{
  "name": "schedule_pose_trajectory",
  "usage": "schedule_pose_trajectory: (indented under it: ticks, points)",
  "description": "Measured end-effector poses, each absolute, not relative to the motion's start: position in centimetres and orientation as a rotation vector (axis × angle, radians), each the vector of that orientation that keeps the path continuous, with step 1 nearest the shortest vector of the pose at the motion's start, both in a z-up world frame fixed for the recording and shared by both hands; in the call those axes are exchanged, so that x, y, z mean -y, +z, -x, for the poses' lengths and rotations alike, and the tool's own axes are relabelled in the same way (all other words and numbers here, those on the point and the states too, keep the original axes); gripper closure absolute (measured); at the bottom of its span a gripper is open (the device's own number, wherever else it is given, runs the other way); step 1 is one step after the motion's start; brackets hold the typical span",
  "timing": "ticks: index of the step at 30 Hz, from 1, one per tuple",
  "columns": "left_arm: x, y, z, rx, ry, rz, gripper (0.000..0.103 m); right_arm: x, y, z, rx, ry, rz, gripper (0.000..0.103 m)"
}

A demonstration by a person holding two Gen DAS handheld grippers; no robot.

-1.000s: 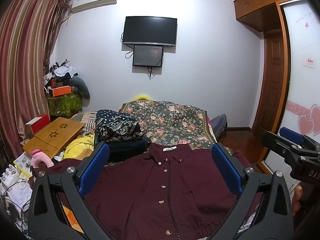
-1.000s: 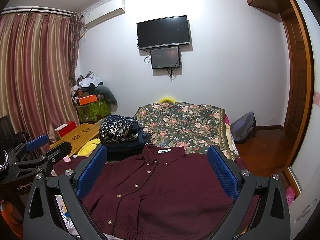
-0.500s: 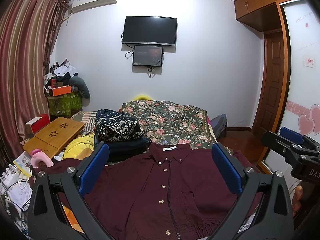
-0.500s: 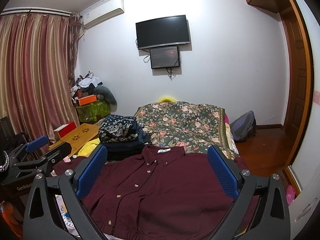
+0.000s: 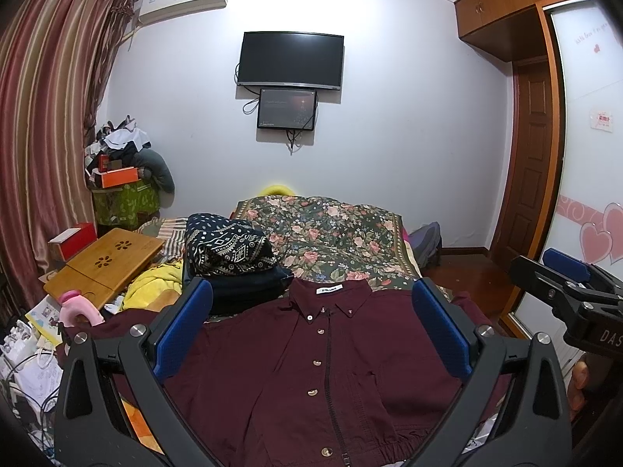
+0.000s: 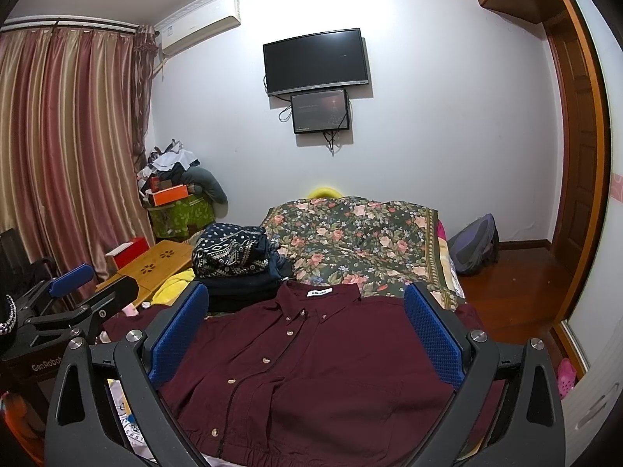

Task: Fold large clothes

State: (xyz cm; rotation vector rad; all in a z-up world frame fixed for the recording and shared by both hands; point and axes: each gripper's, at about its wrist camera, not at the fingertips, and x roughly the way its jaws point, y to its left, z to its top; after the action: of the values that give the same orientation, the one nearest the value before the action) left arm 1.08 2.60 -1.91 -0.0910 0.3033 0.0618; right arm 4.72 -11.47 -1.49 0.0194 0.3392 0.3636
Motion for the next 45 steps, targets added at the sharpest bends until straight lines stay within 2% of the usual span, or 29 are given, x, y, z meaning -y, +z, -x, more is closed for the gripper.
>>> schedule_pose_trajectory:
  ticks: [23, 36, 45]
  points:
    - [-4.5, -2.6, -2.6, -0.324, 0.103, 0.097, 0.000, 10.9, -2.7, -6.9, -0.408, 0.338, -0.007, 0.003]
    - [-18.5, -7.3, -6.6, -0.428, 0.459, 0.193, 0.000, 10.0, -6.2, -12.2, -0.570, 0.280, 0.032, 0.003]
    - [-30.8, -15.5, -8.7, -0.661, 0.626, 0.343, 0.000, 8.7, -8.9, -15.9, -0.708, 0.259, 0.038, 0.003]
